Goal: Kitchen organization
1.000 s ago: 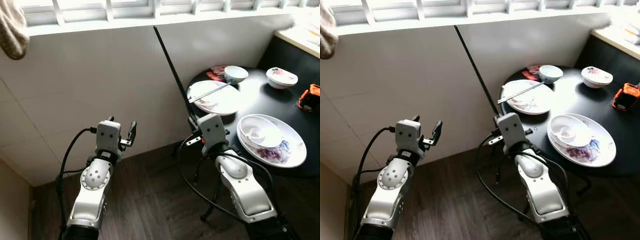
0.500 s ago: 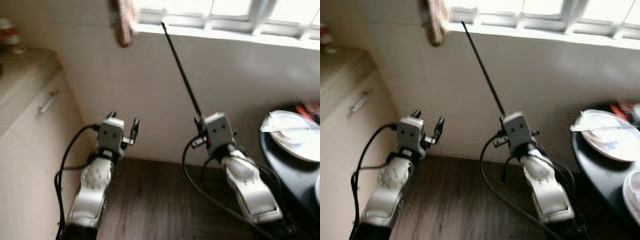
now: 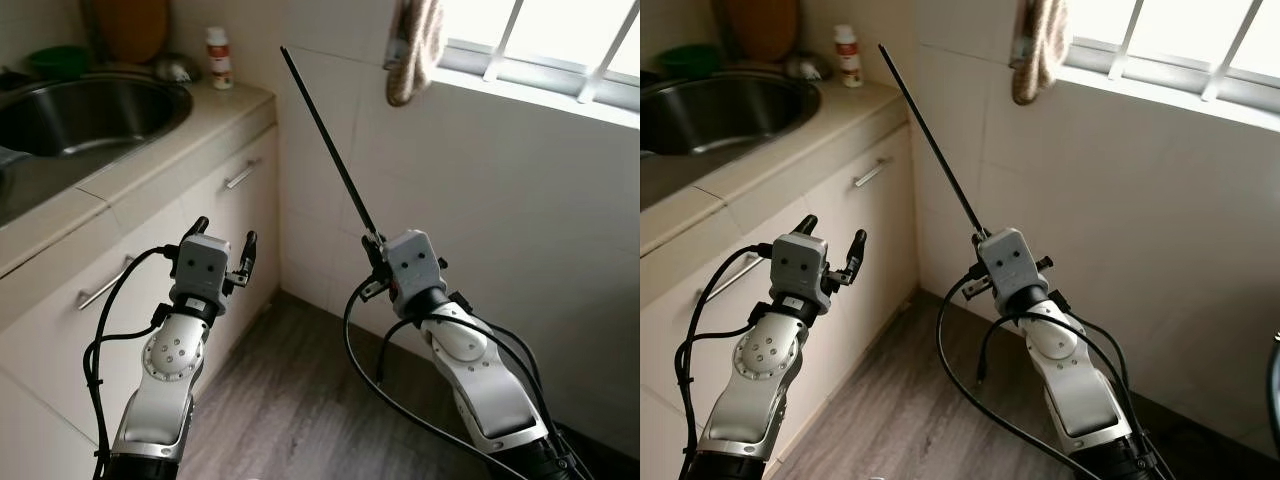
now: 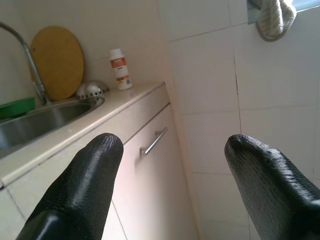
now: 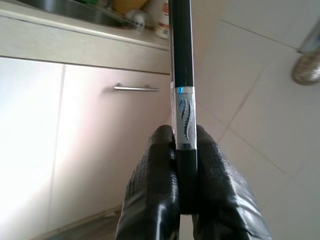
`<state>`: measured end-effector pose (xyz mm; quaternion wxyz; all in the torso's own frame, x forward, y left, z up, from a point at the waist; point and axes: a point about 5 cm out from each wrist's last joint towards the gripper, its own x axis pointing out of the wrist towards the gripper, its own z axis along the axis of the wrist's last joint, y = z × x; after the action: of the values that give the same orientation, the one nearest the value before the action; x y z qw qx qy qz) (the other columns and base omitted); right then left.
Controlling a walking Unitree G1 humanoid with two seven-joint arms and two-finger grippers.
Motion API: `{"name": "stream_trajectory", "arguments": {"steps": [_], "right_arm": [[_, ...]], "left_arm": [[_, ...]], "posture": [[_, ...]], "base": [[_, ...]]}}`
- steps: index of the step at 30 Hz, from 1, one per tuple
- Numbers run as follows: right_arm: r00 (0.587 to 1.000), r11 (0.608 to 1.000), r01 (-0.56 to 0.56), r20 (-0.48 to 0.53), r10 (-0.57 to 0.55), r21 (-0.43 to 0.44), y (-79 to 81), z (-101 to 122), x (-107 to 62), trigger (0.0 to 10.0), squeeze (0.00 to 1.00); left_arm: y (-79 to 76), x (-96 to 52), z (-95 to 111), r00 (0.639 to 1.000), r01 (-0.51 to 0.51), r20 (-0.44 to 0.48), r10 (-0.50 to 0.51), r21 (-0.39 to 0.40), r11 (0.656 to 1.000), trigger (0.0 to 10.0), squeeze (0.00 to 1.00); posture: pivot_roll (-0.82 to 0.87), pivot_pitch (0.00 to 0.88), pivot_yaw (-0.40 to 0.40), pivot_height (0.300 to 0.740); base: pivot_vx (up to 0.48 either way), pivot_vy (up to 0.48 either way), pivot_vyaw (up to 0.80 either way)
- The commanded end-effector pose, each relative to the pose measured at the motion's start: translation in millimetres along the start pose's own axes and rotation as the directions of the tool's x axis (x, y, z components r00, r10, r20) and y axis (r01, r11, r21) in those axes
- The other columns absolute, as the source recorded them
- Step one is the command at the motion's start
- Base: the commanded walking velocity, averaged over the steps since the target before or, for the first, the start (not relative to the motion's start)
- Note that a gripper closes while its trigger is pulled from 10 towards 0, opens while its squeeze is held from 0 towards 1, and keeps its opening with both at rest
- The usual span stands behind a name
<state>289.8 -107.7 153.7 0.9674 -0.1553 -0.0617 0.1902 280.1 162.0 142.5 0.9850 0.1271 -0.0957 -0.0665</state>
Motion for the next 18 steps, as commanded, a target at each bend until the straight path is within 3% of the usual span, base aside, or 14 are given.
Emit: {"name": "stream_trajectory", "arguments": {"steps": [1, 4, 6, 15, 18], "right_arm": [[0.999, 1.000, 0.023, 0.025, -0.023, -0.007, -5.2, 6, 1.7, 0.0, 0.00], [0.998, 0.998, 0.056, 0.025, -0.057, 0.036, -9.2, 7, 3.5, 10.0, 0.00], [0.998, 0.998, 0.056, 0.023, -0.057, 0.032, -9.6, 7, 4.4, 10.0, 0.00], [0.995, 0.991, 0.099, 0.022, -0.102, 0.087, -16.0, 10, 10.0, 10.0, 0.00], [0.994, 0.990, 0.106, 0.020, -0.109, 0.097, -17.8, 10, 12.6, 10.0, 0.00]], "left_arm": [[-5.3, 1.8, 3, 1.000, 0.021, 0.007, -0.021, 0.007, 1.000, 10.0, 0.00], [-5.2, 2.8, 5, 1.000, 0.021, 0.019, -0.021, 0.006, 1.000, 10.0, 0.00], [-5.0, 3.1, 6, 1.000, 0.021, 0.020, -0.021, 0.005, 1.000, 10.0, 0.00], [1.8, 5.6, 15, 0.997, -0.018, 0.076, 0.019, -0.015, 1.000, 10.0, 0.00], [6.5, 7.4, 21, 0.993, -0.045, 0.109, 0.046, -0.011, 0.999, 10.0, 0.00]], "posture": [[-0.04, 0.000, -0.080, 0.740], [-0.04, 0.000, -0.082, 0.740], [-0.04, 0.000, -0.082, 0.740], [-0.04, 0.000, -0.085, 0.740], [-0.03, 0.000, -0.087, 0.740]], "base": [[0.000, 0.000, 0.80], [0.000, 0.000, 0.80], [0.000, 0.000, 0.80], [0.000, 0.000, 0.00], [0.336, 0.000, 0.00]]}}
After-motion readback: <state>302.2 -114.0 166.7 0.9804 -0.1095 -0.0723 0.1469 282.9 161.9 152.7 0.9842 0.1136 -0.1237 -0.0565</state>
